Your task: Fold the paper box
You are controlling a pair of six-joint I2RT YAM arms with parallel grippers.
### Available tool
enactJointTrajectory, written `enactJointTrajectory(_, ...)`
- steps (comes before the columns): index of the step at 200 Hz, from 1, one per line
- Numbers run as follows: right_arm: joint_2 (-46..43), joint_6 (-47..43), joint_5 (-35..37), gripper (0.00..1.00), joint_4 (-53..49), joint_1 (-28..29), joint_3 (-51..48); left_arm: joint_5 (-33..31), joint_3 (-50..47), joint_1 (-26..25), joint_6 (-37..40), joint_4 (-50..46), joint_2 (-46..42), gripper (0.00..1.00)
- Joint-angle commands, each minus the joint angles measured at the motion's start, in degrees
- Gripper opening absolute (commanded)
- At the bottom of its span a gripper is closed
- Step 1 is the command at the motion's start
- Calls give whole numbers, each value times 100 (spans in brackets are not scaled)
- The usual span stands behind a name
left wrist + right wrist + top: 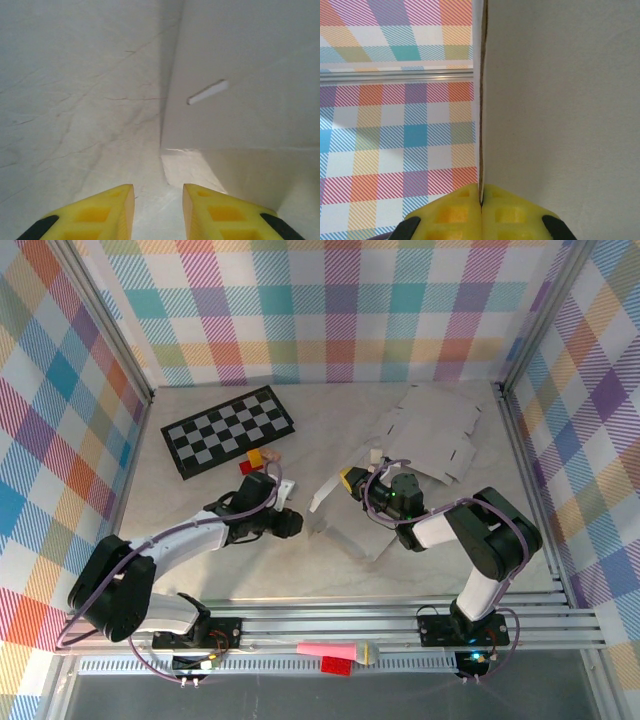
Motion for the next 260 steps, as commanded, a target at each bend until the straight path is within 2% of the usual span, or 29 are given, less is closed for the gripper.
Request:
enactJointTrajectory(1, -4, -65, -86, 0, -437, -26, 38, 94, -73, -117, 353, 254, 3, 31)
enactJointTrajectory(61, -43, -9, -68, 0, -481, -27, 65, -44, 187, -357, 440, 399, 246, 31)
enactJointTrajectory(110, -101, 26, -85, 0, -552, -17, 161, -467, 309, -550, 322, 418, 282, 32)
enactJointTrajectory(132, -144, 46, -102, 0, -650, -12, 202, -509, 341, -559, 339, 445, 253, 30)
enactJointTrajectory(169, -249, 64, -111, 0, -809, -15, 251, -317, 577, -627, 684, 145, 305, 23)
enactJointTrajectory(200, -350, 46, -100, 0, -1027, -17, 345, -372, 846, -726, 1015, -354, 376, 27)
enactJointTrajectory(260, -390, 38, -87, 0, -1158, 9, 486, -550, 1014, -743, 1030, -390, 366, 26)
